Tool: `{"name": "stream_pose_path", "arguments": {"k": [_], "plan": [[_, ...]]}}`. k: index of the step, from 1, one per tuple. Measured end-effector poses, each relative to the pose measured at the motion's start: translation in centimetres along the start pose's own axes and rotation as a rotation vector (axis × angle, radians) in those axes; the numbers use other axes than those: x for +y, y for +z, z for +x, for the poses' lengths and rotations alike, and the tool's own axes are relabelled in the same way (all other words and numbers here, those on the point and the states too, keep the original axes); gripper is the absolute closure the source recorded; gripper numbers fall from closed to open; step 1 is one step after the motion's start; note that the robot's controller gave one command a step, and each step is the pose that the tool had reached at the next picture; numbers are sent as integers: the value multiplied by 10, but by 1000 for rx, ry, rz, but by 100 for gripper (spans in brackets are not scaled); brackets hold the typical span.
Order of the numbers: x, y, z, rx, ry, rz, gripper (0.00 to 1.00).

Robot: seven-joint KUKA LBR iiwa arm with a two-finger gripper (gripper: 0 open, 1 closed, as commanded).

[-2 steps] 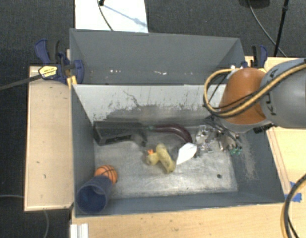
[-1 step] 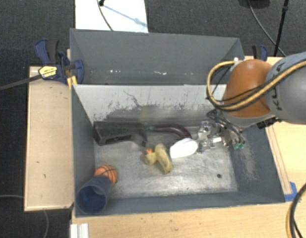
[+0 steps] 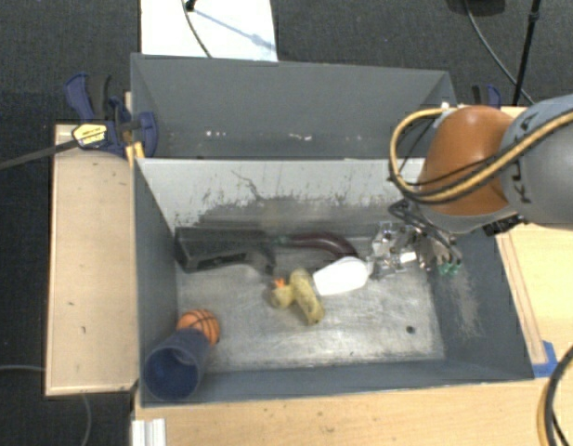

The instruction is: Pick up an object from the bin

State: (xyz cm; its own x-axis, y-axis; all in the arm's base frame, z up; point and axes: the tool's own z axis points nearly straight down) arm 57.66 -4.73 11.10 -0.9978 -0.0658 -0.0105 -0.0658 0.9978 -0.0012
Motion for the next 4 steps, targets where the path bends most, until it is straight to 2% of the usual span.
{"name": "stream_pose_path", "arguments": {"k": [1,2,3,4], "plan": [[1,-29,6,18,-3,-3,100],[0,1,-7,3,-8,-1,0],[1,32,-9,7,-13,-1,100],[1,32,-9,7,-15,-1,100]]}}
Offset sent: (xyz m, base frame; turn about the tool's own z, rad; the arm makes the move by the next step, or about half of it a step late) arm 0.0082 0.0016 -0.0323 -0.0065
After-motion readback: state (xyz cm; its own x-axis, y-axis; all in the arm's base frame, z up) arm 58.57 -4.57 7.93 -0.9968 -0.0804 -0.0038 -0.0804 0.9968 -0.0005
